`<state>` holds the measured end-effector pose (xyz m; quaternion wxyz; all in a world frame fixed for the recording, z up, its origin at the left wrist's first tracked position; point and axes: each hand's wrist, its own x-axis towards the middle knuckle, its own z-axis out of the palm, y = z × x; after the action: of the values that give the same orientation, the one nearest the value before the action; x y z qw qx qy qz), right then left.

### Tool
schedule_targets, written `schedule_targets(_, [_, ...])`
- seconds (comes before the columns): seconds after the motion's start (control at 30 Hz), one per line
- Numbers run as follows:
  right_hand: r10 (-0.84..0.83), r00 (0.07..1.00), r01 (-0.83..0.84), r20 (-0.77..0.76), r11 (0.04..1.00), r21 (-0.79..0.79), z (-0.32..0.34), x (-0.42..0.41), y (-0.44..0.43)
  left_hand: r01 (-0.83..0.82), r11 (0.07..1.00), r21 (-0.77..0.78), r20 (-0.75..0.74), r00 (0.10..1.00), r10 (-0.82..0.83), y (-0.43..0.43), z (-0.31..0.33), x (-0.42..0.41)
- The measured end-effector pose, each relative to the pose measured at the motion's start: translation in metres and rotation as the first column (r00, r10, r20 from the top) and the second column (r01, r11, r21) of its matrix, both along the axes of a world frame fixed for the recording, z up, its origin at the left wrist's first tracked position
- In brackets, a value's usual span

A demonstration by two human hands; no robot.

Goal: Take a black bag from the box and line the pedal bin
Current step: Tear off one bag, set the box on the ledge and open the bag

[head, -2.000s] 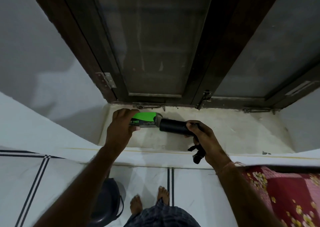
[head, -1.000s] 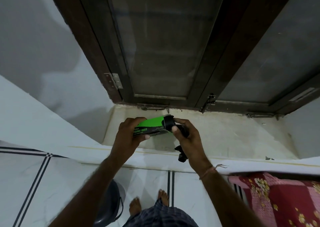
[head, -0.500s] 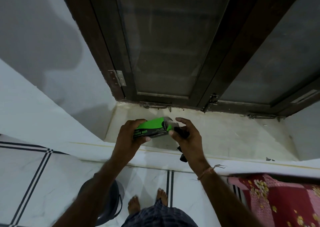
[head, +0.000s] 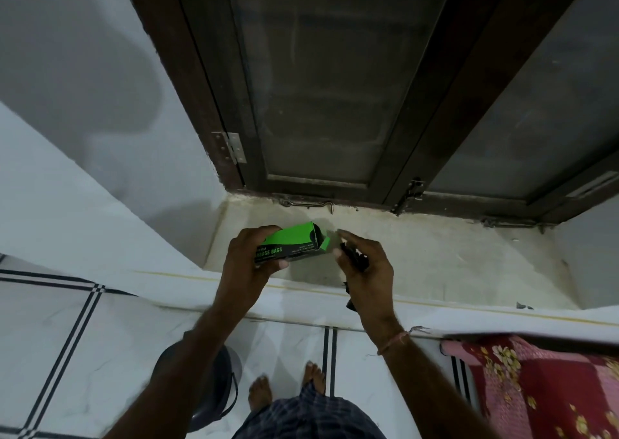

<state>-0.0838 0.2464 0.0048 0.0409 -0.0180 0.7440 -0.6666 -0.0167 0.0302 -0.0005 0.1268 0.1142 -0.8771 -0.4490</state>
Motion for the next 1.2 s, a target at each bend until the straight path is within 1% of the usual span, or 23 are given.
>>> schedule_targets(0.03, [-0.080,0.996,0.079,0.033,0.997,0.013,-0.003,0.000,0.002,-0.003,1.000,0.007,-0.001,1.000,0.003,0.000,-0.001,0.001])
schedule_targets(0.1, [-0.163,0.968,0.161,0.193,0.987,0.025,-0.002,0.000,0.003,-0.005,1.000,-0.002,-0.002,1.000,0.005,-0.001,-0.002,0.003])
schedule_targets(0.17, [-0.155,0.930,0.191,0.334,0.979,-0.076,0.001,-0.003,0.003,-0.007,1.000,-0.014,0.006,1.000,0.007,-0.001,-0.004,0.003])
schedule_targets(0.2, [-0.147,0.928,0.194,0.342,0.975,-0.106,0.003,-0.004,0.003,-0.007,1.000,-0.019,0.008,1.000,0.007,-0.001,-0.004,0.004])
schedule_targets(0.23, [-0.150,0.936,0.192,0.317,0.976,-0.104,0.003,-0.004,0.001,-0.007,1.000,-0.025,0.006,1.000,0.007,-0.001,-0.004,0.004])
schedule_targets(0.3, [-0.159,0.952,0.187,0.262,0.979,-0.083,0.006,-0.002,-0.002,-0.002,1.000,-0.031,-0.002,1.000,0.002,0.000,-0.003,0.003])
schedule_targets(0.33, [-0.171,0.948,0.191,0.267,0.980,-0.052,0.005,-0.003,-0.003,0.000,1.000,-0.030,-0.006,1.000,0.000,0.000,-0.003,0.003])
schedule_targets(0.4, [-0.149,0.920,0.168,0.363,0.986,-0.021,0.004,-0.007,-0.001,-0.012,1.000,-0.021,-0.013,1.000,0.012,0.001,-0.003,0.003])
schedule_targets(0.47, [-0.061,0.884,0.110,0.464,0.991,-0.078,0.002,-0.011,0.000,-0.026,1.000,-0.012,-0.013,1.000,0.026,0.001,-0.003,0.002])
schedule_targets(0.5, [-0.039,0.882,0.103,0.469,0.989,-0.111,0.002,-0.011,0.001,-0.027,1.000,-0.008,-0.008,1.000,0.027,0.002,-0.003,0.002])
schedule_targets(0.6, [-0.077,0.914,0.147,0.397,0.978,-0.149,0.006,-0.008,-0.003,-0.022,1.000,-0.009,-0.006,1.000,0.022,0.002,-0.004,0.004])
schedule_targets(0.7, [-0.133,0.937,0.167,0.323,0.983,-0.080,0.008,-0.007,-0.007,-0.028,1.000,-0.008,-0.006,1.000,0.028,0.001,-0.003,0.003])
schedule_targets(0.77, [-0.140,0.966,0.153,0.219,0.987,-0.044,0.011,-0.007,-0.008,-0.035,0.999,-0.017,-0.010,0.999,0.035,0.002,-0.002,0.002])
schedule_targets(0.83, [-0.099,0.988,0.106,0.118,0.993,-0.051,0.015,-0.005,-0.010,-0.043,0.999,-0.021,-0.016,0.999,0.043,0.002,0.000,0.000])
schedule_targets(0.9, [-0.037,0.997,0.042,0.072,0.996,-0.078,0.020,-0.002,-0.011,-0.044,0.999,-0.028,-0.022,0.999,0.043,0.002,0.001,-0.002])
schedule_targets(1.0, [0.046,0.999,-0.046,-0.001,0.997,-0.068,0.024,0.000,-0.012,-0.034,0.999,-0.028,-0.023,0.999,0.034,0.001,0.001,-0.004])
schedule_targets(1.1, [0.105,0.994,-0.106,-0.016,0.992,-0.064,0.025,0.001,-0.012,-0.024,1.000,-0.016,-0.028,0.999,0.023,-0.001,0.001,-0.004])
schedule_targets(1.2, [0.133,0.990,-0.134,-0.037,0.991,-0.022,0.027,0.000,-0.011,-0.007,1.000,-0.026,-0.028,1.000,0.006,-0.001,0.003,-0.003])
